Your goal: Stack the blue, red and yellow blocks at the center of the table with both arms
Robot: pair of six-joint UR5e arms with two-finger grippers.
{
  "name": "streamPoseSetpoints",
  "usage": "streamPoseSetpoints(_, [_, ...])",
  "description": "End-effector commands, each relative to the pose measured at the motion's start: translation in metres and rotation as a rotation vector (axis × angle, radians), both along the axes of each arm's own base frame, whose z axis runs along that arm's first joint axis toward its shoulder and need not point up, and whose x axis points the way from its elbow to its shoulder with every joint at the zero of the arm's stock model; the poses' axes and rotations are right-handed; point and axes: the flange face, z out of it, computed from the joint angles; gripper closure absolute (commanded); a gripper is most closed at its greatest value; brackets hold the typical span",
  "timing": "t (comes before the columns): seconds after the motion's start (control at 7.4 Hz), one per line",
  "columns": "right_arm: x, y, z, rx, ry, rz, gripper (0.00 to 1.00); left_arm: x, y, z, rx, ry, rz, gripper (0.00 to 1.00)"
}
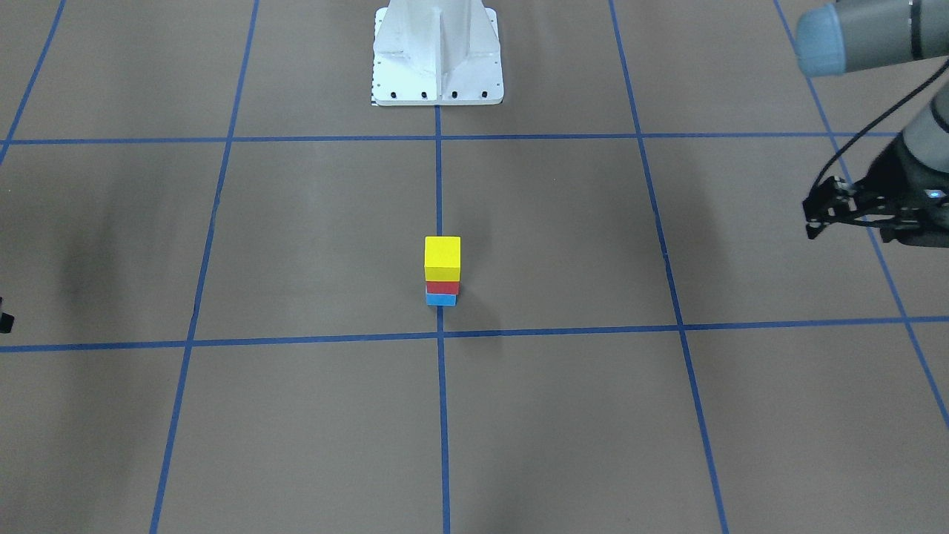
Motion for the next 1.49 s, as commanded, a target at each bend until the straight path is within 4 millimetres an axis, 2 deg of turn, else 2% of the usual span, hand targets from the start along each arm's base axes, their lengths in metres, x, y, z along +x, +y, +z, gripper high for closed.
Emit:
streamPoseSetpoints(0.0, [0.045, 0.03, 0.054, -0.05, 0.015, 0.041, 0.01, -0.075, 0.006, 0.11, -0.042, 0.077, -0.09, 0.0])
streamPoseSetpoints(0.14, [0.052, 0.038, 0.063, -0.038, 0.015, 0.049, 0.01, -0.108, 0.009, 0.145, -0.047, 0.171, -0.098, 0.0])
streamPoseSetpoints(0.27, [0.063, 0.038, 0.05, -0.007, 0.012, 0.083, 0.01, -0.133, 0.011, 0.157, -0.038, 0.172, -0.109, 0.0])
streamPoseSetpoints(0.41, [0.079, 0.055, 0.066, -0.005, 0.021, 0.103, 0.01, -0.146, 0.014, 0.16, -0.016, 0.168, -0.111, 0.0])
streamPoseSetpoints(0.54, [0.082, 0.054, 0.068, 0.009, 0.027, 0.113, 0.01, -0.149, 0.013, 0.151, 0.031, 0.159, -0.083, 0.0])
streamPoseSetpoints(0.68, [0.094, 0.055, 0.067, -0.036, 0.024, 0.133, 0.01, -0.149, 0.013, 0.146, 0.041, 0.133, -0.084, 0.0])
streamPoseSetpoints(0.81, [0.093, 0.057, 0.066, -0.107, 0.015, 0.124, 0.01, -0.151, 0.011, 0.142, 0.056, 0.089, -0.09, 0.0])
streamPoseSetpoints(0.95, [0.097, 0.059, 0.064, -0.112, 0.017, 0.116, 0.01, -0.154, 0.011, 0.145, 0.055, 0.046, -0.098, 0.0])
streamPoseSetpoints(1.22, [0.098, 0.06, 0.071, -0.102, 0.023, 0.095, 0.01, -0.156, 0.01, 0.148, 0.044, -0.001, -0.104, 0.0])
streamPoseSetpoints(1.35, [0.101, 0.061, 0.073, -0.105, 0.028, 0.1, 0.01, -0.154, 0.023, 0.161, 0.021, -0.003, -0.101, 0.0])
